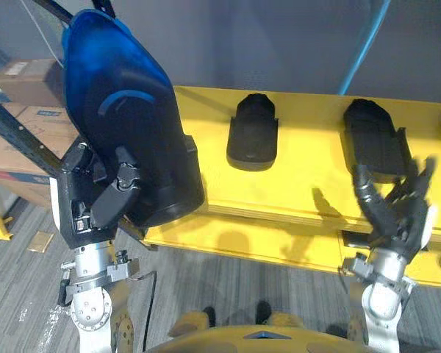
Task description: Walk over and take three plastic housings, then place them on the shelf
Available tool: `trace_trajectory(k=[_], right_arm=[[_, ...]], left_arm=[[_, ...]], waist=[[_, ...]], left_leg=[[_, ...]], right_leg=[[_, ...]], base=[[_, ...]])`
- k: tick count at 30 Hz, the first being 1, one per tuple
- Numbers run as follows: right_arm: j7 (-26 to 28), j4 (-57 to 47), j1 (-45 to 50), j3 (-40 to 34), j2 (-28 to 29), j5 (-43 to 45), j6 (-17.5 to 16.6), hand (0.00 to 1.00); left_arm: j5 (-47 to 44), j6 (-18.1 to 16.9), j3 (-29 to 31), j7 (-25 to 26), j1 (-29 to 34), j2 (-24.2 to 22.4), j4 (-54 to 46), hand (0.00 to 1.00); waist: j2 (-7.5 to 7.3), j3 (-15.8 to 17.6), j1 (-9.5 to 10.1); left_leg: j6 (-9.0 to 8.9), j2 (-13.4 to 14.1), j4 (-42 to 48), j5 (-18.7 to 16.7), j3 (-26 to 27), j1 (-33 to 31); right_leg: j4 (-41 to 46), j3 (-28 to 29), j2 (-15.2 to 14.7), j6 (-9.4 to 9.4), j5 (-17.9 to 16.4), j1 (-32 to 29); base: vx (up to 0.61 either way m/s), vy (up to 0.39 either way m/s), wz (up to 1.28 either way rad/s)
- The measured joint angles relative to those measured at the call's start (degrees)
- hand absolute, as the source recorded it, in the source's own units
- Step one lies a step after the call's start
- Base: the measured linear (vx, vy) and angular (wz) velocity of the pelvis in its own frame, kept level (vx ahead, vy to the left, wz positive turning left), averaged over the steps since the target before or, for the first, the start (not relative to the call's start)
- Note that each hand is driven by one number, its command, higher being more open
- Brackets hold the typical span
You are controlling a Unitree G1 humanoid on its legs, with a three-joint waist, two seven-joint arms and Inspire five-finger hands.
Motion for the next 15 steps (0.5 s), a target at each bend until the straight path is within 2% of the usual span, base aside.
trace_trajectory(k=[1,3,4,6,7,8,9,13,14,15], right_arm=[[-1.32,-0.79,-0.26,-0.73,0.16,-1.00,-1.22,1.00],[-3.52,-0.99,1.14,-3.69,1.62,-2.72,-2.47,1.00],[-5.19,-0.60,2.54,-5.99,2.83,-3.29,-2.28,1.00],[-7.85,1.36,4.28,-9.42,3.55,-3.52,-1.16,1.00],[-9.53,4.09,5.10,-12.21,3.58,-3.07,-0.02,1.00],[-11.09,8.06,5.65,-14.76,3.69,-2.84,1.36,1.00],[-11.66,10.72,5.69,-15.69,3.73,-2.76,1.98,1.00],[-11.82,23.54,6.93,-18.66,4.75,3.71,4.13,1.00],[-11.44,26.08,7.27,-19.30,4.85,5.82,4.62,1.00],[-10.93,30.16,7.46,-20.33,5.26,8.91,6.12,1.00]], left_arm=[[-0.19,-0.25,0.00,-0.10,0.02,0.04,0.00,0.00],[-0.63,-1.11,0.00,-0.28,0.53,0.13,-0.01,0.00],[-2.13,-1.22,-0.02,-1.09,0.68,0.15,-0.01,0.00],[-3.40,-1.24,-0.07,-1.54,0.99,0.15,0.00,0.00],[-4.29,-1.31,-0.41,-1.65,1.21,0.14,0.00,0.00],[-4.38,-1.81,-0.63,-1.48,1.63,0.11,0.16,0.00],[-4.52,-2.14,-0.72,-1.38,2.00,0.06,0.36,0.00],[-6.44,-2.44,-0.29,-1.17,2.14,0.13,1.33,0.00],[-6.46,-2.49,-0.33,-1.13,2.14,0.13,2.07,0.00],[-5.89,-2.74,-1.31,-0.86,2.18,0.56,3.04,0.00]], waist=[[-0.33,-0.28,-0.07],[-1.75,-1.86,-0.58],[-2.44,-2.18,-1.60],[-2.84,-2.40,-2.34],[-2.53,-2.29,-2.67],[-2.33,-2.20,-2.79],[-2.25,-2.20,-2.82],[-1.32,-1.57,-2.92],[-1.56,-1.20,-2.92],[-0.83,-1.44,-2.64]], left_leg=[[0.02,0.50,-0.08,-0.07,1.11,0.04],[0.38,2.77,-1.43,-0.15,8.28,0.14],[0.78,4.41,-2.28,-0.04,14.14,0.76],[1.12,5.84,-2.88,0.18,20.32,1.41],[1.32,5.98,-3.03,2.04,22.29,1.56],[-1.07,5.25,-3.27,3.72,21.83,1.94],[-1.53,4.88,-3.47,4.02,21.79,2.13],[-1.57,2.61,-3.52,4.06,21.83,2.77],[-2.36,2.25,-1.60,2.82,23.13,2.64],[0.94,9.24,12.27,-2.26,27.19,1.08]], right_leg=[[-0.19,-0.72,-0.17,-0.07,-0.05,0.57],[-0.22,-3.37,-1.31,-0.42,-0.36,0.96],[-0.25,-5.46,-2.32,-0.43,-0.38,1.51],[-0.11,-7.04,-3.76,-0.24,-0.54,1.94],[0.08,-7.17,-4.52,0.23,-0.96,2.36],[0.51,-7.04,-5.23,1.26,-2.02,2.70],[0.99,-6.91,-5.70,1.01,-2.33,2.67],[2.99,-6.25,-8.49,2.51,-3.37,2.43],[3.76,-5.57,-10.01,3.25,-3.73,2.27],[5.78,-2.43,-12.56,4.31,-4.35,1.50]], base=[[-0.03,0.015,0.48],[-0.02,0.040,0.76],[0.00,0.054,0.87],[-0.01,0.122,0.80],[0.00,0.190,0.70],[0.02,0.156,0.48],[0.00,0.151,0.28],[-0.03,0.121,0.05],[-0.12,0.242,-0.56],[-0.16,0.385,-0.69]])
